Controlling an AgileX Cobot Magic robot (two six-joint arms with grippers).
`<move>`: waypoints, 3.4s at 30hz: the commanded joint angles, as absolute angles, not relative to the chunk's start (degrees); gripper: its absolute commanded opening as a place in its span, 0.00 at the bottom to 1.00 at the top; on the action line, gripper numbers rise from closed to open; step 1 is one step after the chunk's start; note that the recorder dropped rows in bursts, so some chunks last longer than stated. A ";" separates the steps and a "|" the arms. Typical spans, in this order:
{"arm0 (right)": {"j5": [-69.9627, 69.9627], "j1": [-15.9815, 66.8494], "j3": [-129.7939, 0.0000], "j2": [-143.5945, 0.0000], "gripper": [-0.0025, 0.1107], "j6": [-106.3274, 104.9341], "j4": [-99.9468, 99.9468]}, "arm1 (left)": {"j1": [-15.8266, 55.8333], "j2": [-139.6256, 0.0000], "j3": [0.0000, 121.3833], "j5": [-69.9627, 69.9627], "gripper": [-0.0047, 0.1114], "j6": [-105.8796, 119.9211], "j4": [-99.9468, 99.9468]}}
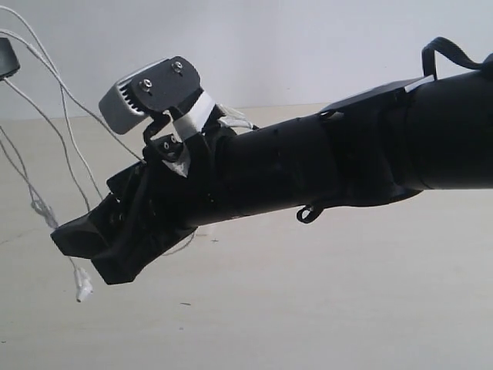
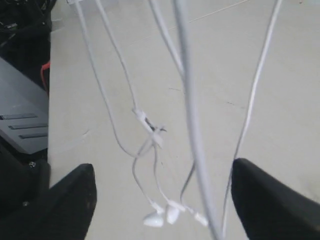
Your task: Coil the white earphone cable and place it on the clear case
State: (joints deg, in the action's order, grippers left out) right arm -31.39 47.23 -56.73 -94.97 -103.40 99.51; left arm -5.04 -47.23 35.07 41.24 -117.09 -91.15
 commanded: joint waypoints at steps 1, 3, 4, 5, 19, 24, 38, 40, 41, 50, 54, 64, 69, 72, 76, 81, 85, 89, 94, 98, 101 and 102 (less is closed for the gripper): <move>-27.02 47.36 -57.10 -95.26 0.77 -105.45 99.95 | -5.22 -44.91 35.36 37.81 0.04 -121.11 -94.80; -26.74 47.36 -57.10 -95.26 0.79 -107.39 99.95 | -5.22 -44.78 35.36 37.42 0.04 -121.69 -97.44; -26.45 47.36 -57.10 -95.26 0.80 -107.76 99.95 | -5.22 -44.78 35.36 37.42 0.04 -121.69 -97.44; -26.10 47.36 -57.10 -95.26 0.80 -107.92 99.95 | -5.22 -44.78 35.36 37.42 0.04 -121.69 -97.24; -16.05 47.36 -60.39 -95.39 0.80 -103.83 99.95 | -5.22 -44.78 35.36 38.58 0.04 -121.69 -96.90; -11.64 47.36 -60.39 -95.27 0.80 -102.91 99.95 | -5.22 -44.78 35.36 38.57 0.04 -121.69 -97.13; -26.01 47.36 -62.01 -94.00 0.80 -102.91 99.95 | -5.22 -44.78 35.36 36.53 0.04 -121.69 -95.75; -25.71 47.36 -62.26 -94.00 0.80 -102.12 99.95 | -5.22 -44.67 35.36 35.48 0.04 -121.69 -95.64; -25.67 47.36 -62.26 -94.00 0.80 -101.48 99.95 | -5.22 -44.67 35.36 35.34 0.04 -121.69 -95.64; -29.59 48.05 -62.83 -94.11 0.80 -97.59 99.95 | -5.22 -44.67 35.36 33.40 0.04 -121.69 -95.75; -27.61 51.23 -65.11 -94.91 0.80 -98.87 99.95 | -5.22 -44.67 35.36 33.39 0.04 -121.69 -95.64; -22.29 53.36 -70.80 -100.67 0.78 -100.24 99.95 | -5.22 -44.41 35.36 34.21 0.04 -121.69 -95.54; -19.93 53.36 -71.95 -101.76 0.78 -100.24 99.95 | -5.22 -44.41 35.36 34.34 0.04 -121.69 -95.77; -17.40 53.36 -71.95 -102.28 0.78 -100.24 99.95 | -5.22 -44.41 35.36 34.34 0.04 -121.69 -95.77; -17.60 53.36 -73.51 -104.18 0.78 -100.39 99.95 | -5.22 -44.41 35.36 34.61 0.04 -121.69 -95.77; -19.54 53.36 -77.44 -107.01 0.78 -100.15 99.95 | -5.22 -44.41 35.36 35.30 0.04 -121.69 -95.40; -19.17 53.36 -78.97 -107.54 0.78 -100.03 99.95 | -5.22 -44.41 35.36 35.30 0.04 -121.69 -95.40; -19.17 53.36 -79.95 -108.35 0.78 -99.93 99.95 | -5.22 -44.41 35.36 35.30 0.04 -121.69 -95.29; -20.10 53.36 -79.95 -109.82 0.77 -99.95 99.95 | -5.22 -44.41 35.36 35.38 0.04 -121.69 -95.17; -21.70 53.36 -79.95 -110.12 0.74 -99.83 99.95 | -5.22 -44.41 35.36 35.38 0.04 -121.69 -95.17; -22.83 53.36 -79.95 -110.12 0.73 -99.83 99.95 | -5.22 -44.41 35.36 35.43 0.04 -121.69 -94.92; -23.33 53.36 -79.95 -110.12 0.72 -99.68 99.95 | -5.22 -44.41 35.36 35.43 0.04 -121.69 -94.77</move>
